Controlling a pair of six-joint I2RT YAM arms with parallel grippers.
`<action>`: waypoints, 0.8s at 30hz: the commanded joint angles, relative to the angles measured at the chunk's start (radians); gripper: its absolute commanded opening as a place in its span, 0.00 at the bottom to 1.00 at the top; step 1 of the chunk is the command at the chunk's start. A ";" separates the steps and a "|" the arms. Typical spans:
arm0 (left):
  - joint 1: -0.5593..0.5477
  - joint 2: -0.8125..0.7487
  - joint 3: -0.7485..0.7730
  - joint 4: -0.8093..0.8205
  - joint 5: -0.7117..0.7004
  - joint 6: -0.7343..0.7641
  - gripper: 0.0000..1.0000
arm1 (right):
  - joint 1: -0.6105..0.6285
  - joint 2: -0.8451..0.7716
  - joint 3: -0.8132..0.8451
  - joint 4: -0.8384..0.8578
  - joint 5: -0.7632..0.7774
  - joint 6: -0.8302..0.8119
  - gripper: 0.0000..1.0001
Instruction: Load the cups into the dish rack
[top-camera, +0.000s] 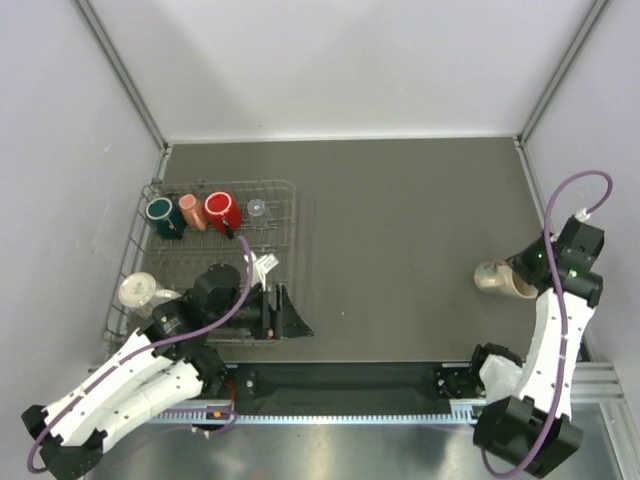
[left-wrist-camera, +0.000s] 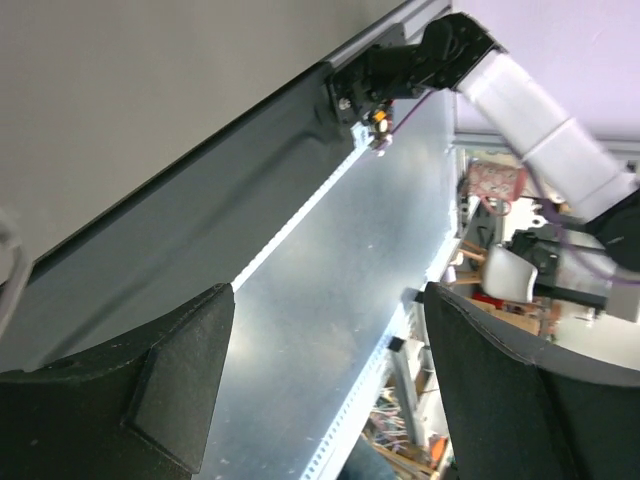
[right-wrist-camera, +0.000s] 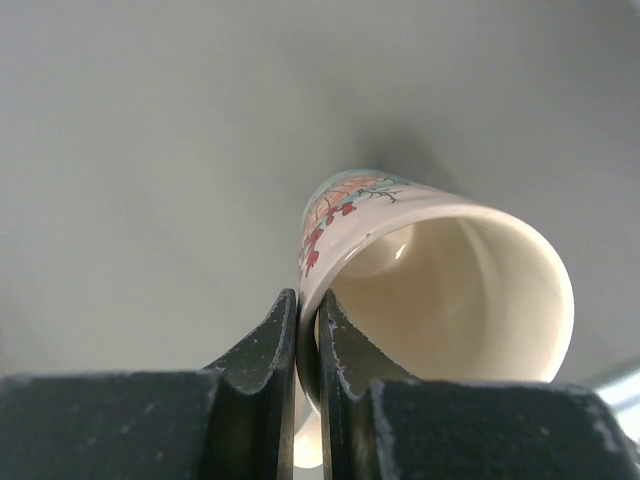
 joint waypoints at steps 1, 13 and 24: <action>-0.002 0.044 0.038 0.162 0.051 -0.092 0.81 | 0.040 -0.103 -0.010 0.214 -0.233 0.085 0.00; -0.003 0.110 0.029 0.520 0.100 -0.375 0.85 | 0.391 -0.258 -0.117 0.790 -0.358 0.512 0.00; -0.003 0.089 0.011 0.755 -0.039 -0.458 0.88 | 0.926 -0.231 -0.266 1.340 -0.129 0.693 0.00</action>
